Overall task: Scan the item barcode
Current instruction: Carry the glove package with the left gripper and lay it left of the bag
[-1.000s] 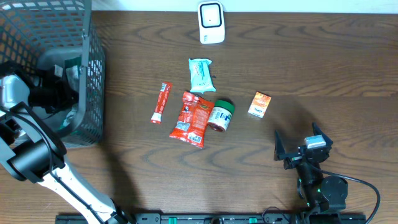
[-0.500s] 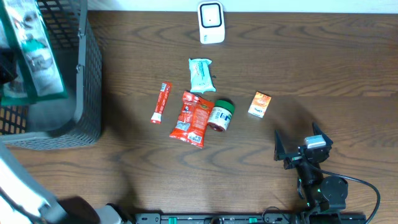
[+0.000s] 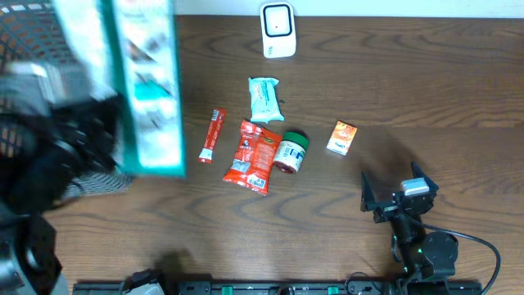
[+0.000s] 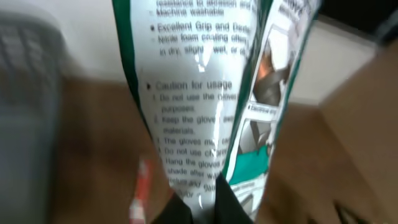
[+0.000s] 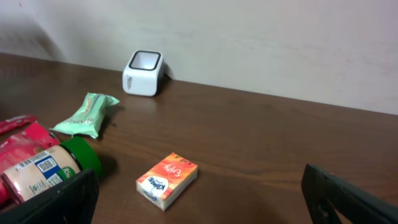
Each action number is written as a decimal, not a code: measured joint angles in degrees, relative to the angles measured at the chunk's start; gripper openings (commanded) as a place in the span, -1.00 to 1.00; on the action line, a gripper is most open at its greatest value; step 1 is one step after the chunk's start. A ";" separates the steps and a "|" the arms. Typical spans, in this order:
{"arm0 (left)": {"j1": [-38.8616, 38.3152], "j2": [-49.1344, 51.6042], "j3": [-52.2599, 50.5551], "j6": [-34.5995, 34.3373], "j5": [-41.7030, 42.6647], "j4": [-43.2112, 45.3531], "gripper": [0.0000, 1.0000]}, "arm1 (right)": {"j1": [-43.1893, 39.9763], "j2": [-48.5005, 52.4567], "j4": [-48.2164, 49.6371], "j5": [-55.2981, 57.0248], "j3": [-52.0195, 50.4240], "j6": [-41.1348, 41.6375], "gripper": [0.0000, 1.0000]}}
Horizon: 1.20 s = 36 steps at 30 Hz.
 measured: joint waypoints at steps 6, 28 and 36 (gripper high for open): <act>-8.09 3.63 -8.17 0.09 -17.05 -7.67 -0.86 | 0.00 0.00 0.02 -0.02 -0.02 0.00 0.98; -9.14 15.30 -17.00 2.75 -34.97 -5.84 -0.85 | 0.00 0.00 0.02 -0.02 0.00 0.00 0.99; -9.14 15.30 -17.00 1.22 -39.34 -5.99 -0.85 | 0.00 0.00 0.02 -0.02 -0.02 0.00 0.99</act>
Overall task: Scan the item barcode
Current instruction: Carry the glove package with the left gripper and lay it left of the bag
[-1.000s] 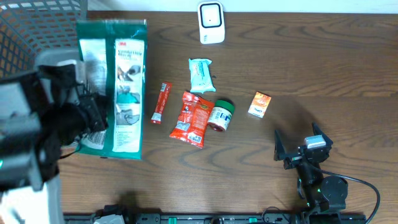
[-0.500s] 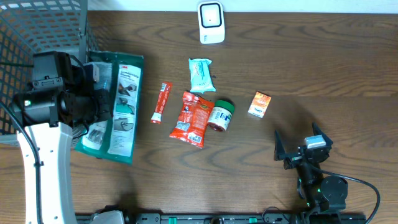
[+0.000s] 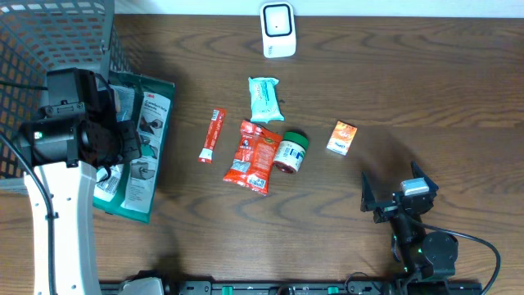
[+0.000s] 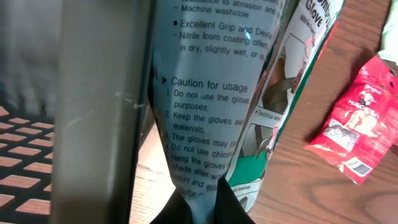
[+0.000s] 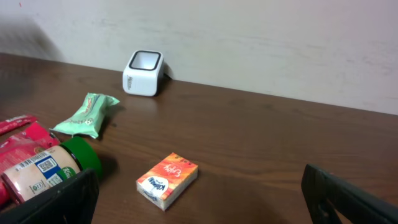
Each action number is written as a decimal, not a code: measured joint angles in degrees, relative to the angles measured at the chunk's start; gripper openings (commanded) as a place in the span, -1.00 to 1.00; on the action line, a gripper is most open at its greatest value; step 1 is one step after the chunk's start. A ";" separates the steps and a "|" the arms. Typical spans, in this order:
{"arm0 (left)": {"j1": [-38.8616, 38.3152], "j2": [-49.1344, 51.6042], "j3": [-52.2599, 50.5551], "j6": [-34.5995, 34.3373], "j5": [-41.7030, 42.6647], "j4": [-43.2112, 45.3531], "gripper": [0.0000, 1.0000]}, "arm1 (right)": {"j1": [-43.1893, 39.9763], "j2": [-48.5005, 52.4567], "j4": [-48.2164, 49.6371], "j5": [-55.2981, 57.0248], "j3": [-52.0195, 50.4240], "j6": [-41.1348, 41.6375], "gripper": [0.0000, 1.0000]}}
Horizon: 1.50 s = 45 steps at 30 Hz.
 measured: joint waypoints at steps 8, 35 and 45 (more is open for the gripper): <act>-1.18 0.00 0.00 -0.90 11.58 2.47 -0.85 | 0.00 0.00 0.00 0.02 0.02 0.00 0.98; -13.27 16.28 -26.91 -17.22 14.84 45.24 0.15 | 0.00 0.00 -0.02 0.02 0.00 0.00 0.99; -13.27 12.79 -26.67 -17.73 16.52 44.09 0.62 | 0.00 0.00 0.00 0.02 0.02 0.00 0.99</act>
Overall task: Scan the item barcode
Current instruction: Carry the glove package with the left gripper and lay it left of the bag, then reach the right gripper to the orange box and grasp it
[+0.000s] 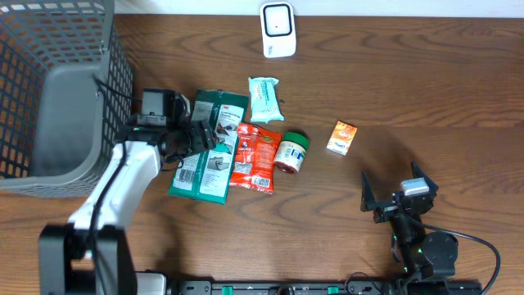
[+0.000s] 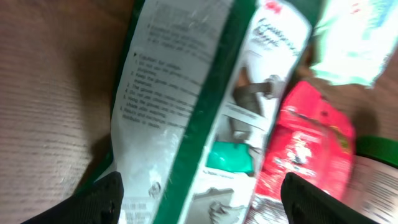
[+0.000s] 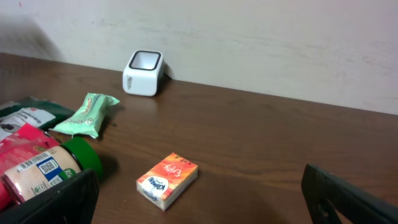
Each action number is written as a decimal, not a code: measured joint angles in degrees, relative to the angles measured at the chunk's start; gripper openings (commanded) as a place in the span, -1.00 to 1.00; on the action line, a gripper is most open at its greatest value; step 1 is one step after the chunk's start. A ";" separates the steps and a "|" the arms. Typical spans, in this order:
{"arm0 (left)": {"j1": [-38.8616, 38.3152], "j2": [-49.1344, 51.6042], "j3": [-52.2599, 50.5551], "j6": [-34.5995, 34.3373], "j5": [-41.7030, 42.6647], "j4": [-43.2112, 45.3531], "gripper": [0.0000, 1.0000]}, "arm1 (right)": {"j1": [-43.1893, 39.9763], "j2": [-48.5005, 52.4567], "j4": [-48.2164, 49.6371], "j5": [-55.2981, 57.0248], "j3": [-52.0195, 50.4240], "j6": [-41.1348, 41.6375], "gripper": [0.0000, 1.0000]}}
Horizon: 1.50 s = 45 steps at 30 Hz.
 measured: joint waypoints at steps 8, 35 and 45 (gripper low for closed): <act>0.00 -11.69 1.40 0.00 0.26 -7.93 0.63 | 0.00 0.00 0.07 0.00 -0.02 0.00 0.99; 0.00 -11.63 1.40 0.00 0.24 -10.01 0.64 | 0.00 19.32 -26.10 1.25 32.87 6.29 0.98; 0.00 -11.58 1.40 0.00 0.26 -9.84 0.64 | 0.00 64.96 -68.04 1.31 81.72 7.91 0.99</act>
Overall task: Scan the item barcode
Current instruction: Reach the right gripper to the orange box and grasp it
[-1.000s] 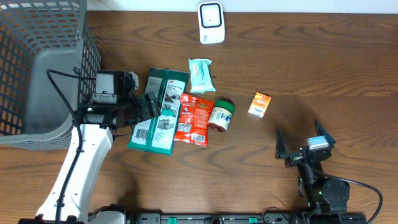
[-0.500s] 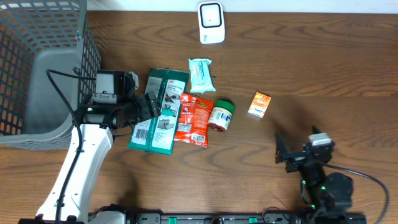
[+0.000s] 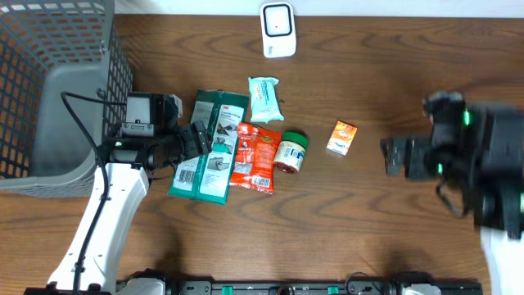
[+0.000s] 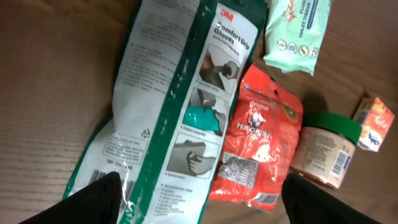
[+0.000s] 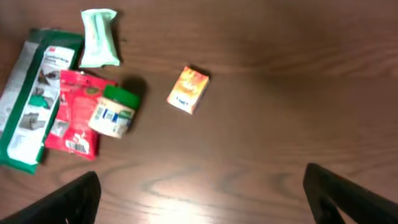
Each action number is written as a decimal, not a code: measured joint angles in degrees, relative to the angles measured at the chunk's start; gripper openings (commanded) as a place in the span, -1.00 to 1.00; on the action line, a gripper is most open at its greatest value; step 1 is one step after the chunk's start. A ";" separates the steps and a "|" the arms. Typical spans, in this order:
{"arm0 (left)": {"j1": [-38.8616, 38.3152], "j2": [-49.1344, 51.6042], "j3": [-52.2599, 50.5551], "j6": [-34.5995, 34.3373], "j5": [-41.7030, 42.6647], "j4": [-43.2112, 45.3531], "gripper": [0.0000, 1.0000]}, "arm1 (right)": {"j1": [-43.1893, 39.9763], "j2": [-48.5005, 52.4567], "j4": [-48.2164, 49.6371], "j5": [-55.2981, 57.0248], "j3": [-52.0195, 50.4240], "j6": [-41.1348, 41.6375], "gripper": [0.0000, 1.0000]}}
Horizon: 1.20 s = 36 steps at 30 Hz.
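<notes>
The white barcode scanner (image 3: 277, 30) stands at the table's far edge. A green and white glove pack (image 3: 211, 146) lies flat beside a red snack packet (image 3: 256, 156), a green-lidded jar (image 3: 289, 152), a mint tissue pack (image 3: 264, 98) and a small orange box (image 3: 342, 138). My left gripper (image 3: 187, 141) hovers open over the pack's left side, holding nothing; the left wrist view shows the pack (image 4: 168, 124) below its spread fingers (image 4: 93, 199). My right gripper (image 3: 397, 156) is raised, open and empty, right of the orange box (image 5: 188, 90).
A grey wire basket (image 3: 49, 90) fills the far left corner. The right wrist view looks down on bare brown table (image 5: 261, 155) in front of the items. The glove pack's edge touches the red packet (image 4: 261, 146).
My right arm has left its low resting place at the front right and now hangs above the table, camera facing down. My left gripper has backed off slightly; the glove pack lies unmoved.
My left gripper first held the glove pack high near the basket, then lower beside the basket's wall. Then the pack lay on the table against the red packet, over the red stick, with the gripper open. Now the right arm is raised too.
</notes>
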 measured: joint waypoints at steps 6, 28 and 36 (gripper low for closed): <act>0.00 0.00 0.00 0.00 -0.02 0.07 0.64 | 0.00 15.58 -2.08 -6.91 8.70 0.70 0.08; 0.00 0.00 0.00 0.00 -0.02 0.07 0.65 | 0.00 43.76 2.69 -7.39 8.81 7.82 -0.05; 0.00 0.00 0.00 0.00 -0.04 0.07 0.66 | 0.13 45.11 10.40 -5.77 6.23 11.52 -0.08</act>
